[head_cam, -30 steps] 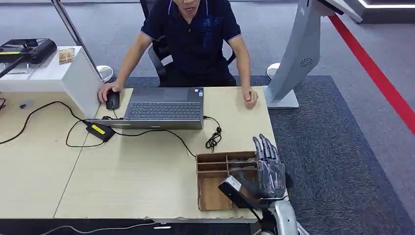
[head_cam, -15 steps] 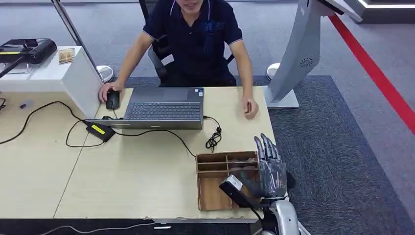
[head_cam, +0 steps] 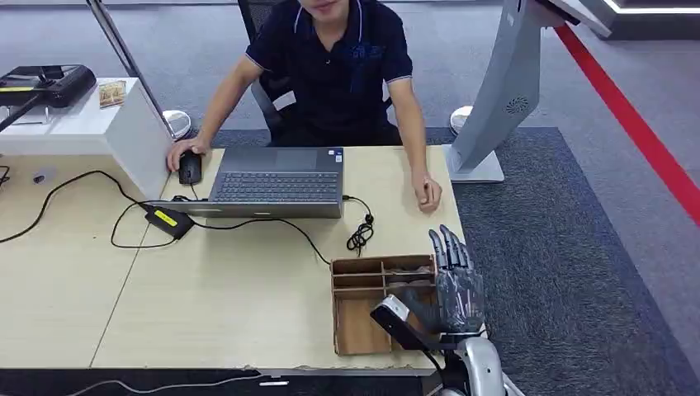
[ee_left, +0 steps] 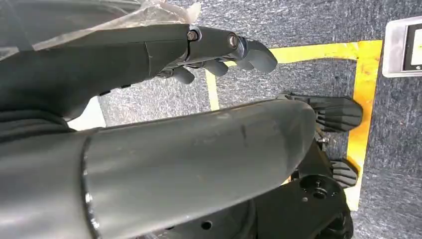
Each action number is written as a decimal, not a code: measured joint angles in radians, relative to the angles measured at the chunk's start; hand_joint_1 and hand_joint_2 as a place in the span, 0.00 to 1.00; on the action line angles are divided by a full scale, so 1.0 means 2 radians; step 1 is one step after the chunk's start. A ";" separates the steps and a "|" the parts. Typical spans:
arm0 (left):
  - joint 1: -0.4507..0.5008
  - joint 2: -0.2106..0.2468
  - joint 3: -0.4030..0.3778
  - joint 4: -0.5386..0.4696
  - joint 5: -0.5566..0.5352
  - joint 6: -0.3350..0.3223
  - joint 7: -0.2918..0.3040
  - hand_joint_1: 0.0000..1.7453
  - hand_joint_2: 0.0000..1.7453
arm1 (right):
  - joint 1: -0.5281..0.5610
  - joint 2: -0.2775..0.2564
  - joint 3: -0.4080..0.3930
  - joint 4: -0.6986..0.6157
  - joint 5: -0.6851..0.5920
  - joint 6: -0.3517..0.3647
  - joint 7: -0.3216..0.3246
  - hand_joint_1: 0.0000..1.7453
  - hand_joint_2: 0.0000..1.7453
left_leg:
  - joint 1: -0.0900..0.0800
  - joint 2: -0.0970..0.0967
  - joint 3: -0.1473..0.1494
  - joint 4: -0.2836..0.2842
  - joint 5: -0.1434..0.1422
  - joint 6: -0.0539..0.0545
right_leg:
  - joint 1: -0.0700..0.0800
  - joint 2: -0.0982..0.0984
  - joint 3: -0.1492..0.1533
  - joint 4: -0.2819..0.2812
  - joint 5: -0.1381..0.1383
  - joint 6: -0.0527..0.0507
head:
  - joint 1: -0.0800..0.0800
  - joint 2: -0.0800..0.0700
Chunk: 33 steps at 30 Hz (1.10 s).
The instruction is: Pass the card to the sensor for recognition and then transmit it.
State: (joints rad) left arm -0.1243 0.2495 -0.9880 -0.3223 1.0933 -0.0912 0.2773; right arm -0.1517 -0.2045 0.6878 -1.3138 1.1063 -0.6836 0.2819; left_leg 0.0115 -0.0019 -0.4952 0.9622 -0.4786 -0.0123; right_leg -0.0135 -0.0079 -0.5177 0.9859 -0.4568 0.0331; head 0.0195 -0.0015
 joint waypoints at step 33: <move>0.000 0.000 0.000 0.000 -0.007 -0.002 -0.007 0.00 0.00 | -0.004 0.007 0.001 0.006 -0.003 -0.002 -0.012 0.04 1.00 | 0.000 0.000 0.000 0.000 0.000 0.000 | 0.000 0.000 0.000 0.000 0.000 0.000 | 0.000 0.000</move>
State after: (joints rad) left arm -0.1244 0.2495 -0.9880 -0.3223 1.0800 -0.0958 0.2632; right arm -0.1598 -0.1903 0.6893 -1.3008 1.1006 -0.6878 0.2586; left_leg 0.0115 -0.0019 -0.4954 0.9622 -0.4786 -0.0123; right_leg -0.0134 -0.0079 -0.5176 0.9860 -0.4568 0.0331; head 0.0191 -0.0015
